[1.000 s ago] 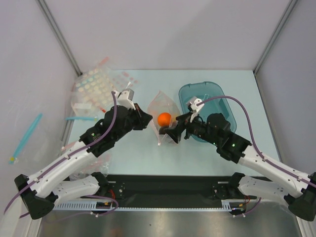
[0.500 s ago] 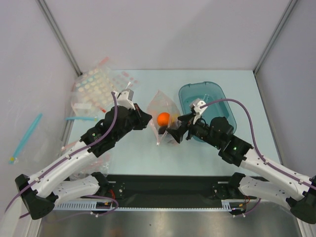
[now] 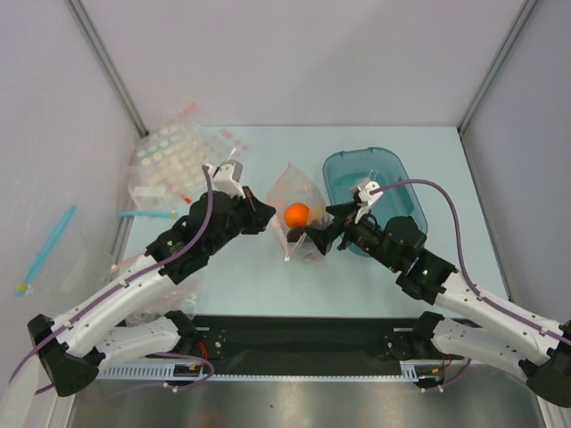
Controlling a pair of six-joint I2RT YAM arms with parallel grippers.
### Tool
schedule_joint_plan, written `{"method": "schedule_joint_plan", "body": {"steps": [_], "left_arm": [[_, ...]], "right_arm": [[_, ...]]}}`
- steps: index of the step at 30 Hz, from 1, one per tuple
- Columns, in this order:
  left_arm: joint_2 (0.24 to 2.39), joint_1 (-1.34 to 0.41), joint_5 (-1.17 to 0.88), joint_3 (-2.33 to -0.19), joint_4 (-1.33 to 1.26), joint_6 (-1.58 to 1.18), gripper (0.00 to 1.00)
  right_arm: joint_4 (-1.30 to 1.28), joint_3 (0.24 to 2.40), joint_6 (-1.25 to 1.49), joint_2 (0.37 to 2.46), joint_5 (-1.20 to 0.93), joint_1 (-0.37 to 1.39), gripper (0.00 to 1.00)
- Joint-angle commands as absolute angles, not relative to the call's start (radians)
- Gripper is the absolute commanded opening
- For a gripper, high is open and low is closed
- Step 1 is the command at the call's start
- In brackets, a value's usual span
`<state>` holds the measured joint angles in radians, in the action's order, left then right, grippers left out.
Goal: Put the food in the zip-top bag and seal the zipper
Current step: Zip the zipper food storage bag at the center of the board.
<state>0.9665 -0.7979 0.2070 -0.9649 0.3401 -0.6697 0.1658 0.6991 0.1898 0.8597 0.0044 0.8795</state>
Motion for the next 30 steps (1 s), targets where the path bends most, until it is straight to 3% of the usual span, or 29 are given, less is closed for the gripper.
{"method": "schedule_joint_plan", "body": {"steps": [1,5,7,10,11,13,14,16,17,19,20,21,22,23,30], "left_arm": [[0.953,-0.79,0.186,-0.963,0.275,-0.641,0.01],[0.954,-0.79,0.153,-0.962,0.259,-0.634,0.0],[0.954,-0.79,0.118,-0.956,0.232,-0.617,0.01],[0.959,-0.792,0.048,-0.956,0.206,-0.589,0.03],[0.968,-0.792,0.035,-0.959,0.203,-0.583,0.04],[0.976,-0.795,0.008,-0.966,0.201,-0.566,0.06],[0.979,-0.795,0.008,-0.968,0.199,-0.558,0.1],[0.989,-0.799,-0.053,-0.969,0.181,-0.531,0.22],[0.989,-0.801,-0.075,-0.968,0.17,-0.52,0.42],[0.974,-0.814,-0.113,-0.937,0.109,-0.479,0.58],[0.966,-0.818,-0.112,-0.925,0.092,-0.473,0.73],[0.957,-0.822,-0.115,-0.911,0.072,-0.459,0.77],[0.93,-0.824,-0.123,-0.875,0.017,-0.447,0.93],[0.922,-0.827,-0.126,-0.864,0.005,-0.434,1.0],[0.916,-0.952,-0.003,-0.816,-0.083,-0.29,1.0]], "right_arm": [[0.264,0.704,0.241,0.864,0.081,0.879,0.89],[0.258,0.736,0.264,0.896,0.077,0.879,0.86],[0.247,0.759,0.282,0.922,0.063,0.882,0.78],[0.227,0.781,0.287,0.948,0.069,0.896,0.57],[0.224,0.784,0.287,0.96,0.069,0.9,0.39],[0.222,0.782,0.293,0.963,0.084,0.9,0.19],[0.224,0.779,0.307,0.959,0.09,0.9,0.03],[0.239,0.767,0.321,0.947,0.1,0.902,0.0],[0.274,0.74,0.328,0.939,0.103,0.902,0.0],[0.304,0.712,0.339,0.911,0.139,0.902,0.0],[0.311,0.692,0.342,0.902,0.159,0.9,0.0],[0.321,0.683,0.345,0.887,0.178,0.899,0.0],[0.321,0.667,0.356,0.87,0.246,0.887,0.0],[0.33,0.646,0.36,0.861,0.261,0.879,0.0],[0.31,0.627,0.459,0.821,0.396,0.816,0.0]]}}
